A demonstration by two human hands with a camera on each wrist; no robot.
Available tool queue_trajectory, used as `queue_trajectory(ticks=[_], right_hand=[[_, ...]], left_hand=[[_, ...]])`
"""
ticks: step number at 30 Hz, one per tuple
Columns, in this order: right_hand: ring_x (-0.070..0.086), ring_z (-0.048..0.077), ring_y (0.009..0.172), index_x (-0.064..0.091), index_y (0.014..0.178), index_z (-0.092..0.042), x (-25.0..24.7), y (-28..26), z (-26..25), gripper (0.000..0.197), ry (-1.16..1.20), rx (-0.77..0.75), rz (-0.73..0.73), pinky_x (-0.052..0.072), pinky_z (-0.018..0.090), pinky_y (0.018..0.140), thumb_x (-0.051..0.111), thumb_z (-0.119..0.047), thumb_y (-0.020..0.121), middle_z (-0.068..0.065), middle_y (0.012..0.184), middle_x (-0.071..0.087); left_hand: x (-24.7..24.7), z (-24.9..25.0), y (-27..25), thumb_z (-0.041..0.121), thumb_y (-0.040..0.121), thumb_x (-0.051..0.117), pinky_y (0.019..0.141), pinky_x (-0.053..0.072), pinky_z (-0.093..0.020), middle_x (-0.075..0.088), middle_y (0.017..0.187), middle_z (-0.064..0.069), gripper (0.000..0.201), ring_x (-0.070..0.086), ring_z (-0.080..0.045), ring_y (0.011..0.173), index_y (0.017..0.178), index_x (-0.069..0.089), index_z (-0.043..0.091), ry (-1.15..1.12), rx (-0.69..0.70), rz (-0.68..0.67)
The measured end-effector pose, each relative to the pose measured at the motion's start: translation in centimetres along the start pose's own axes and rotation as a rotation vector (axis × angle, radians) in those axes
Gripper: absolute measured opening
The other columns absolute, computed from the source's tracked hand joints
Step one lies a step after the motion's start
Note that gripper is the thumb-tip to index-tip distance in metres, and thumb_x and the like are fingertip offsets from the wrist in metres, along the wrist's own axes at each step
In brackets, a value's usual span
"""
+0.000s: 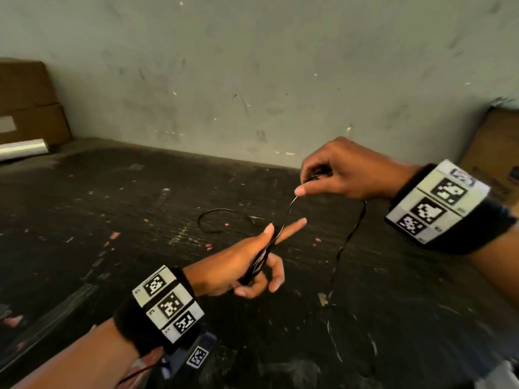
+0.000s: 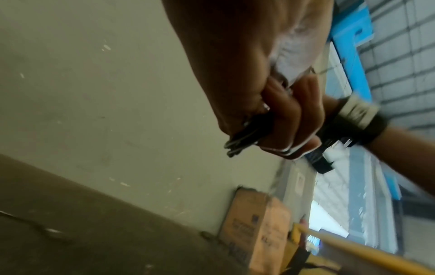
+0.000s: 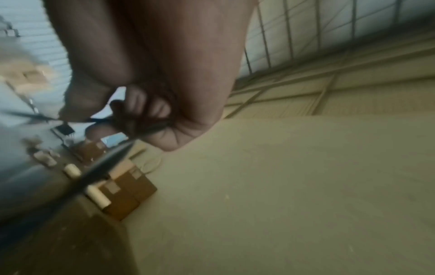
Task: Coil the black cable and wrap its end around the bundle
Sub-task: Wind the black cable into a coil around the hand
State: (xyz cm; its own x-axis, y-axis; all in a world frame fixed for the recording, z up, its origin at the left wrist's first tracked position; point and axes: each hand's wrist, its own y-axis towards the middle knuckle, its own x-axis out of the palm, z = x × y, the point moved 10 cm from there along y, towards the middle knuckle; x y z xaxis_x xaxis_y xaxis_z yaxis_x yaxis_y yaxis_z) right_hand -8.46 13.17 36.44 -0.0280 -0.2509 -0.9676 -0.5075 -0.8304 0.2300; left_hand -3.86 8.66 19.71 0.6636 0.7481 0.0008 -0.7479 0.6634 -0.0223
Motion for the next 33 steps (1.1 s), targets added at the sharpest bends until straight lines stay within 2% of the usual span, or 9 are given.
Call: queue_trajectory(ticks=[3,6,10,12,15,19,25,29,33], right_hand=[[0.05,0.008,0.05,0.07,0.076,-0.015,2.3,-0.1,2.4,0.033,0.128,0.032,0.09,0.039,0.025,0.052,0.058,-0.046,0.082,0.001,0.058,0.061],[0.053,0.022,0.055,0.069,0.079,-0.019,6.1,-1.0,3.9,0.03,0.327,0.108,0.164,0.046,0.038,0.057,0.052,-0.04,0.092,0.011,0.062,0.062],[0.047,0.007,0.05,0.062,0.068,-0.024,10.8,-2.2,2.2,0.031,0.567,0.167,0.244,0.04,0.023,0.052,0.046,-0.022,0.095,-0.005,0.055,0.053],[0.047,0.002,0.047,0.06,0.072,-0.034,12.7,-2.4,0.6,0.037,0.622,0.201,0.184,0.039,0.016,0.05,0.043,-0.016,0.098,-0.008,0.053,0.051],[0.051,-0.001,0.05,0.058,0.088,-0.013,14.6,-2.6,-1.9,0.021,0.572,0.201,0.019,0.042,0.014,0.053,0.043,-0.021,0.099,-0.009,0.059,0.051],[0.061,0.006,0.07,0.061,0.093,-0.014,14.0,-3.1,-4.1,0.019,0.399,0.177,-0.097,0.052,0.028,0.069,0.047,-0.027,0.096,-0.001,0.081,0.066],[0.056,0.004,0.057,0.065,0.078,-0.02,7.5,-3.4,-3.8,0.017,0.222,0.199,-0.161,0.048,0.025,0.058,0.057,-0.027,0.091,-0.006,0.069,0.063],[0.045,0.002,0.047,0.068,0.073,-0.02,3.4,-3.3,-1.9,0.015,0.199,0.238,-0.244,0.037,0.022,0.051,0.069,-0.03,0.083,-0.026,0.052,0.058],[0.046,0.008,0.051,0.073,0.071,-0.019,-2.3,-2.6,-0.3,0.015,0.196,0.198,-0.139,0.035,0.026,0.052,0.075,-0.033,0.075,0.001,0.056,0.062]], left_hand=[[1.0,2.0,-0.3,0.064,0.087,0.021,0.032,0.016,-0.018,0.054,0.071,-0.011,0.051,0.034,-0.005,0.032,0.138,0.028,0.059,-0.103,0.063,-0.054],[0.8,4.5,-0.3,0.062,0.089,0.02,0.029,0.016,-0.019,0.06,0.082,-0.017,0.051,0.045,-0.006,0.033,0.139,0.026,0.058,-0.223,0.16,-0.074],[-1.4,6.9,0.8,0.063,0.09,0.019,0.031,0.016,-0.028,0.066,0.106,-0.022,0.05,0.061,-0.016,0.042,0.14,0.024,0.058,-0.367,0.287,0.057],[-3.2,7.6,1.4,0.063,0.089,0.022,0.029,0.022,-0.021,0.068,0.109,-0.021,0.053,0.062,-0.017,0.043,0.141,0.021,0.057,-0.388,0.329,0.198],[-5.9,8.0,2.0,0.061,0.09,0.022,0.027,0.032,-0.017,0.07,0.108,-0.02,0.054,0.062,-0.018,0.044,0.143,0.014,0.055,-0.375,0.345,0.412],[-7.8,7.2,2.3,0.061,0.089,0.025,0.028,0.038,-0.02,0.068,0.108,-0.021,0.057,0.064,-0.019,0.048,0.143,0.012,0.056,-0.215,0.322,0.545],[-6.6,3.9,2.2,0.064,0.083,0.031,0.031,0.039,-0.022,0.07,0.088,-0.003,0.058,0.059,-0.016,0.045,0.138,0.013,0.063,0.092,0.172,0.508],[-4.2,1.6,2.3,0.062,0.089,0.021,0.035,0.028,-0.019,0.06,0.075,-0.013,0.054,0.041,-0.008,0.035,0.142,0.023,0.053,0.297,0.07,0.32],[-2.7,-0.9,2.1,0.064,0.088,0.019,0.037,0.026,-0.019,0.052,0.061,-0.004,0.055,0.034,-0.009,0.038,0.141,0.03,0.052,0.313,-0.068,0.179]])
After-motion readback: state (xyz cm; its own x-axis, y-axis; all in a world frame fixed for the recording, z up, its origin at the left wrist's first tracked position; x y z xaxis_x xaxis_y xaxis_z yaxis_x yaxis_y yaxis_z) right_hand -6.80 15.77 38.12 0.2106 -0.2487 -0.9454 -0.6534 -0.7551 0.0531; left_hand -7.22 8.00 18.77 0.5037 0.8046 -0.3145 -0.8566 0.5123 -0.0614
